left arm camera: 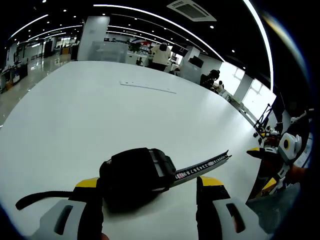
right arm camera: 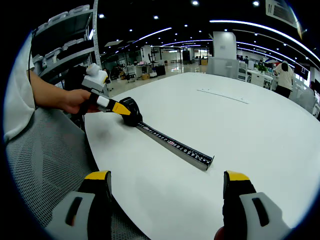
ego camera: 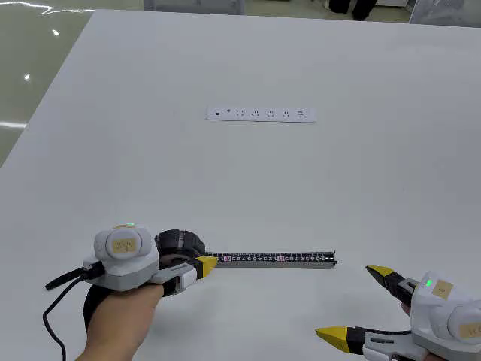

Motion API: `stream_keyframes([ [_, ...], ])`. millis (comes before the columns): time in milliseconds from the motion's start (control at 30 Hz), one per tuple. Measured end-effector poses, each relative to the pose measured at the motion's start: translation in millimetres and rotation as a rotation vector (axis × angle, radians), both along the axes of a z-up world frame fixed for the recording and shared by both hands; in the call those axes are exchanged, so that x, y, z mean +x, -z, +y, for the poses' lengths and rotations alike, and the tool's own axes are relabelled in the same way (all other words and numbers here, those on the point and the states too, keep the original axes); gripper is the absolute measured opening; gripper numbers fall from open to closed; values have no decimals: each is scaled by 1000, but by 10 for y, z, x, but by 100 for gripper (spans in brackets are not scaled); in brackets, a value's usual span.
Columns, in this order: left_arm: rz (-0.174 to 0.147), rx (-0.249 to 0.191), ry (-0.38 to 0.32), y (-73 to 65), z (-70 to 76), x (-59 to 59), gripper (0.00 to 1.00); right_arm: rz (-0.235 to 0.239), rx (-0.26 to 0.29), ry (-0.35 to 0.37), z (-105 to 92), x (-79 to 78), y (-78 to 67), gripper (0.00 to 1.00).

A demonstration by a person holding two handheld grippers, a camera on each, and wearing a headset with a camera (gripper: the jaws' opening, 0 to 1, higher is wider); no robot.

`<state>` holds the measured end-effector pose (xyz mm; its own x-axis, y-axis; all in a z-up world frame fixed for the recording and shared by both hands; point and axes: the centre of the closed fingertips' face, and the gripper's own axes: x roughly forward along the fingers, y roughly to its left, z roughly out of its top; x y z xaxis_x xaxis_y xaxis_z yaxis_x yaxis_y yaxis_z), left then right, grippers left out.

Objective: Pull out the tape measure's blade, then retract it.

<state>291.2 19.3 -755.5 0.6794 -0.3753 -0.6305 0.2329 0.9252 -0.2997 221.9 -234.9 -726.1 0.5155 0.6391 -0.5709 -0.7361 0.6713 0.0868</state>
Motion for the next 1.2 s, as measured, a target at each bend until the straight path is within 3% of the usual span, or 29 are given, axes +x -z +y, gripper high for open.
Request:
stream_keyframes([
  [467,-11,19,-87,20,14,42,72,-6,-24,-30,-20,113,-11,83],
  [733,-20,6,-149,15,47,78,71,1,-40,-53,-40,188,5,80],
  [1200,-29,36,-190,26,74,99,68,1,-80,-106,-122,356,15,69],
])
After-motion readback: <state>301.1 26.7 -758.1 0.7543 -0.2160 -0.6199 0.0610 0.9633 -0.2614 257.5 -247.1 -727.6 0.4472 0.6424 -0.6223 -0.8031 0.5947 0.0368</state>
